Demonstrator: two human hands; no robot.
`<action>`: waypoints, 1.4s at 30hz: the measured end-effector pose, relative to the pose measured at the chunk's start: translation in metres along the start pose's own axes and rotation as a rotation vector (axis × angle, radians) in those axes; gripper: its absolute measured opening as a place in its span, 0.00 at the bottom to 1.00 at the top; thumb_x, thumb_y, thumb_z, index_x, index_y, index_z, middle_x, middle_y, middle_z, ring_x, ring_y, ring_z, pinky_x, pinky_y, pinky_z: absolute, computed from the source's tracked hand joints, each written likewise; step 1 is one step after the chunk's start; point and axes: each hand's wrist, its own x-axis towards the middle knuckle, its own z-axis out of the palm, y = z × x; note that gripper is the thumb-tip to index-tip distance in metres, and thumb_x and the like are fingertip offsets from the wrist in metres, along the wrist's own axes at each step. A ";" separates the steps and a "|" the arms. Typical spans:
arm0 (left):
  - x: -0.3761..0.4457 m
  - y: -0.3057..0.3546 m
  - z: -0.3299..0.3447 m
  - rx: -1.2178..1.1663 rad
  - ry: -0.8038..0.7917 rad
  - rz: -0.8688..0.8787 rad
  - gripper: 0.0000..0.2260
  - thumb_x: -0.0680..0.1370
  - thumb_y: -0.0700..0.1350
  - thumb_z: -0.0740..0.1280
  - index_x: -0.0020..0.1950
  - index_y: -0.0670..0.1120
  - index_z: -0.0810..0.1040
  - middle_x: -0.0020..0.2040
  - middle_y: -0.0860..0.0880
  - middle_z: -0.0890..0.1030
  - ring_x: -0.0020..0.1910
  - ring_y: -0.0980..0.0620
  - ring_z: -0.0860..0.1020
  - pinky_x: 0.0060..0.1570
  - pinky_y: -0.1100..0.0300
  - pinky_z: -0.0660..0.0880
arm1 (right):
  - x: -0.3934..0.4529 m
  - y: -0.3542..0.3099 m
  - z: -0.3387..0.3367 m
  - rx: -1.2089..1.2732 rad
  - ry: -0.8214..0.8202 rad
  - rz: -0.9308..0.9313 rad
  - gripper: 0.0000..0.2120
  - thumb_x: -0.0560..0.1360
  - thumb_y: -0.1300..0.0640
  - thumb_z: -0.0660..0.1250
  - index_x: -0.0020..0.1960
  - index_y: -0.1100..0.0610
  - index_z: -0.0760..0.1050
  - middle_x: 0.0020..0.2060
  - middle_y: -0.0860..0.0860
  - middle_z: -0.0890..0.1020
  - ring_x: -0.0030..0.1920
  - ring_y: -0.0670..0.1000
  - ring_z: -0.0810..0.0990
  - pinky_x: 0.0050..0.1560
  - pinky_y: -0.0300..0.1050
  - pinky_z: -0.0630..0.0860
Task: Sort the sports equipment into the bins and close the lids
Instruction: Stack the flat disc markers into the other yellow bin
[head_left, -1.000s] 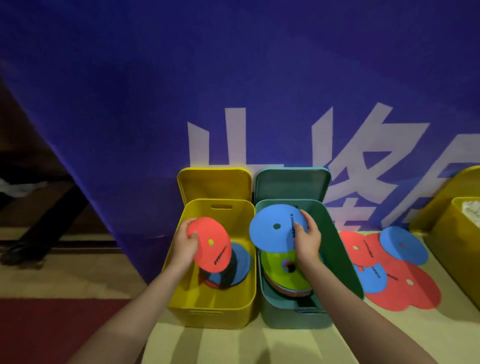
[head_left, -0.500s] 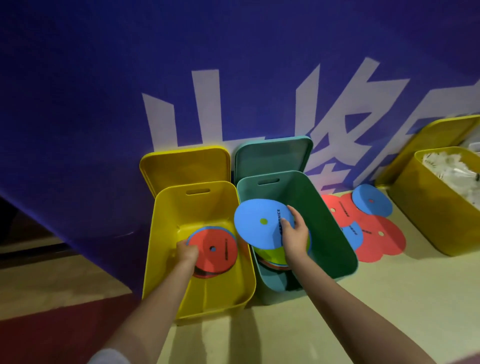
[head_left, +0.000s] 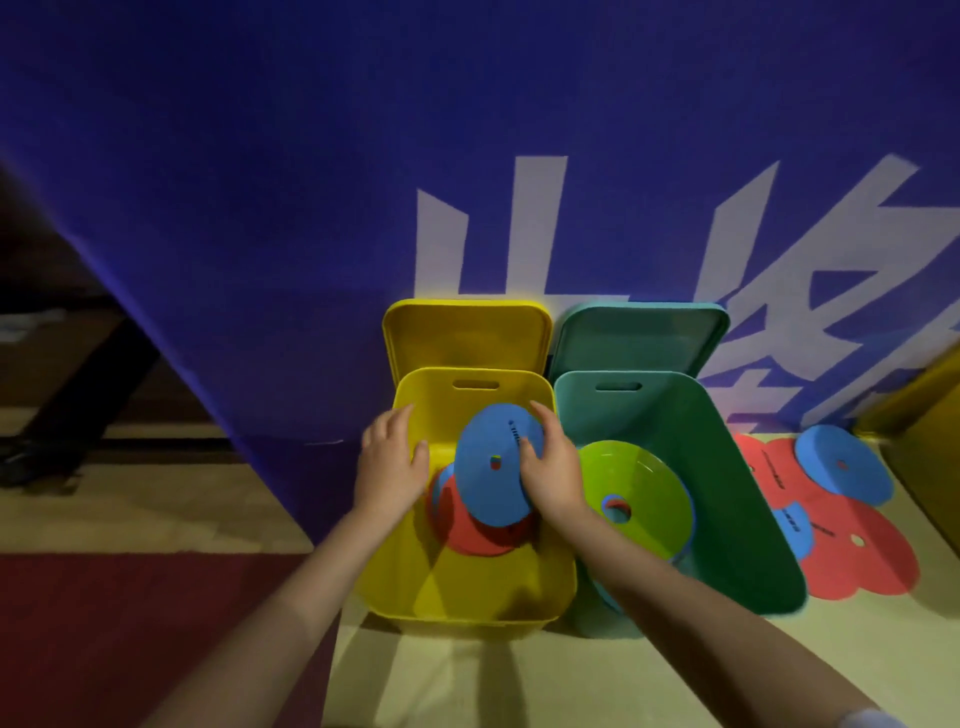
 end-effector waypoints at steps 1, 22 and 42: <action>-0.001 -0.007 0.001 -0.040 -0.051 -0.106 0.25 0.80 0.44 0.62 0.76 0.43 0.61 0.72 0.40 0.65 0.69 0.38 0.66 0.66 0.47 0.65 | 0.002 -0.004 0.009 -0.060 -0.041 -0.005 0.24 0.77 0.62 0.61 0.73 0.54 0.64 0.60 0.56 0.79 0.57 0.59 0.78 0.57 0.53 0.75; -0.007 -0.032 0.007 -0.275 -0.043 -0.257 0.22 0.82 0.44 0.55 0.75 0.59 0.61 0.43 0.40 0.79 0.27 0.49 0.70 0.29 0.53 0.64 | 0.014 0.065 0.090 -0.353 -0.215 0.508 0.31 0.76 0.56 0.66 0.75 0.54 0.57 0.68 0.59 0.66 0.69 0.62 0.66 0.65 0.57 0.69; -0.029 0.150 0.025 -0.228 -0.071 0.171 0.15 0.78 0.39 0.62 0.65 0.45 0.75 0.61 0.43 0.75 0.58 0.46 0.75 0.59 0.55 0.70 | 0.023 0.030 -0.132 0.177 0.127 0.080 0.17 0.75 0.63 0.62 0.63 0.55 0.74 0.46 0.53 0.80 0.45 0.52 0.79 0.53 0.54 0.77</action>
